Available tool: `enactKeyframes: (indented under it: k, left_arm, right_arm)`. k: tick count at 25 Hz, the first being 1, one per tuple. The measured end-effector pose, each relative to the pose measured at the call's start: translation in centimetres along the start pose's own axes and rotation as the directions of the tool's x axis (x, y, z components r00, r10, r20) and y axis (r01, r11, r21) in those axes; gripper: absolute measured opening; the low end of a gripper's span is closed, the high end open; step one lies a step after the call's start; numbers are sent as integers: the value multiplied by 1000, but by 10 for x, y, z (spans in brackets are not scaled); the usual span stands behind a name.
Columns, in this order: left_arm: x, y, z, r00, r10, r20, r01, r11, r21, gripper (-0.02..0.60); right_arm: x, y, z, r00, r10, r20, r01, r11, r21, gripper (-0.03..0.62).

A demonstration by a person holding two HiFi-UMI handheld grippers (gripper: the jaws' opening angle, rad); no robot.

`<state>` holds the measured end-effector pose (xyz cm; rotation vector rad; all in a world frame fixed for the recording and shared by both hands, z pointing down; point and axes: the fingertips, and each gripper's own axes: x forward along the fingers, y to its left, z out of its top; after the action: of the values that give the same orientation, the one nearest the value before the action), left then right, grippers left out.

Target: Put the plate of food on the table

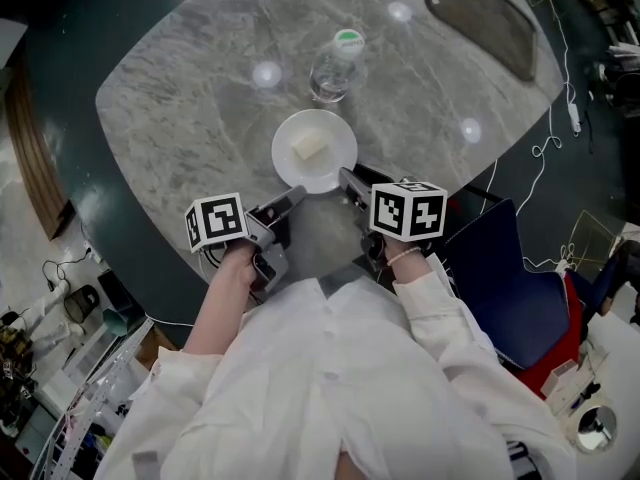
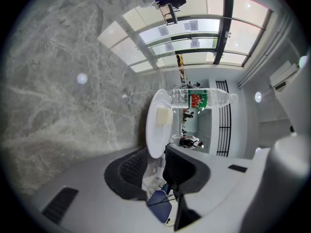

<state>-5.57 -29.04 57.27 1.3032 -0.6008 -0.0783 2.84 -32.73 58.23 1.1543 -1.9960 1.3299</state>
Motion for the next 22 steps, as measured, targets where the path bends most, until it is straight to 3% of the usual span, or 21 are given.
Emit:
enactKeyframes:
  k: [3,9,14,19,22]
  left_arm:
    - [0,-2,-1,1000,6,3,-6,1000,7,107]
    - [-4,-7,3,1000,3,27,-3,1000,21,107]
    - [-9,-24,-6,999,-38,33,36,998,49,107]
    - [-18,-45,-11,995,-78,70,70,992,105,107]
    - [-26,-62,-17,988,-127,87,112,981,156,104]
  right_arm:
    - [-6,-3,2,1000,-19,15,19,1000,2,143]
    - [-21,-2,9,998,24,55,-26,999,25,143]
    - [-38,12,11,991,103,90,-104,994,12,26]
    - [-61,44,17,956,256,147,-247,966,-73,5]
    - [-73,54,14,940,305,155,-291,951,-107,3]
